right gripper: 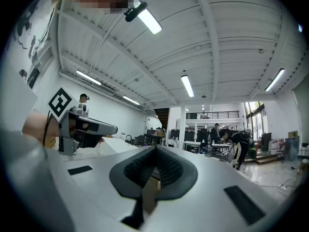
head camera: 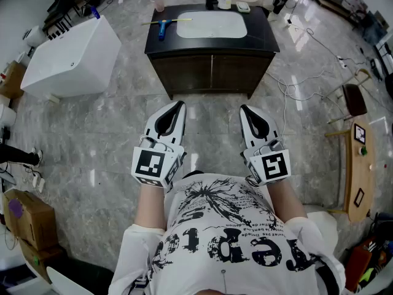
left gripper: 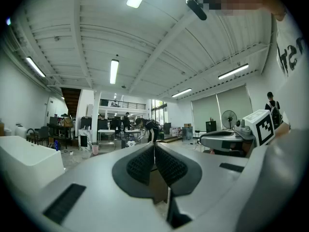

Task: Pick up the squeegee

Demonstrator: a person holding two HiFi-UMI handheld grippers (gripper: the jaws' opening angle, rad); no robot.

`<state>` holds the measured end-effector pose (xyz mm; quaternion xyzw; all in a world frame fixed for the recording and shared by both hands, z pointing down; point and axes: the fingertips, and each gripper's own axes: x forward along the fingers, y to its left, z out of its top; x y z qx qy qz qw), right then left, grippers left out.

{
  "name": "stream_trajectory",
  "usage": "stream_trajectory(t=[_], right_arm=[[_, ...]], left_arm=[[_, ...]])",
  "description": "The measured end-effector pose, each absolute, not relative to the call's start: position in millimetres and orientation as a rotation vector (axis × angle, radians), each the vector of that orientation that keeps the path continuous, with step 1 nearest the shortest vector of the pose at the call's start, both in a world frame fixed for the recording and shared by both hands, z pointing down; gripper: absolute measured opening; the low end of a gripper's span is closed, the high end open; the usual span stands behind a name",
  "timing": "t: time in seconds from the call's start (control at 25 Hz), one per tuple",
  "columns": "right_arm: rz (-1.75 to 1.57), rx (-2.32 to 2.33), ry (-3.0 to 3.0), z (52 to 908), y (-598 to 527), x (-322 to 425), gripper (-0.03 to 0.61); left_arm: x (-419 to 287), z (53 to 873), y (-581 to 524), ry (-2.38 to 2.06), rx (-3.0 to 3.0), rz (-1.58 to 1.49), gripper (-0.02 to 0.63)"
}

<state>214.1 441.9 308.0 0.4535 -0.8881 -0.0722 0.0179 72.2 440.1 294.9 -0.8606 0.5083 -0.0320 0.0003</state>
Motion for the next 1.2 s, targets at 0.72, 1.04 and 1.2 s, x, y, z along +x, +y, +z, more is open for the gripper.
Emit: stream_trajectory(t=[0.72,1.04,1.2], right_arm=[[-0.093,1.439,-2.803,319,410,238,0.014],[-0.023,1.447,-2.801,331,353,228,0.014],[-0.045,1.443,-2.791,332,308,210,0.014]], left_arm=[[93,325,403,1.661,-2.767,-0.158,0.329],[64,331,346,1.760,-2.702,-0.183,0.339],[43,333,295,1.768,-2.704,-0.172,0.338]])
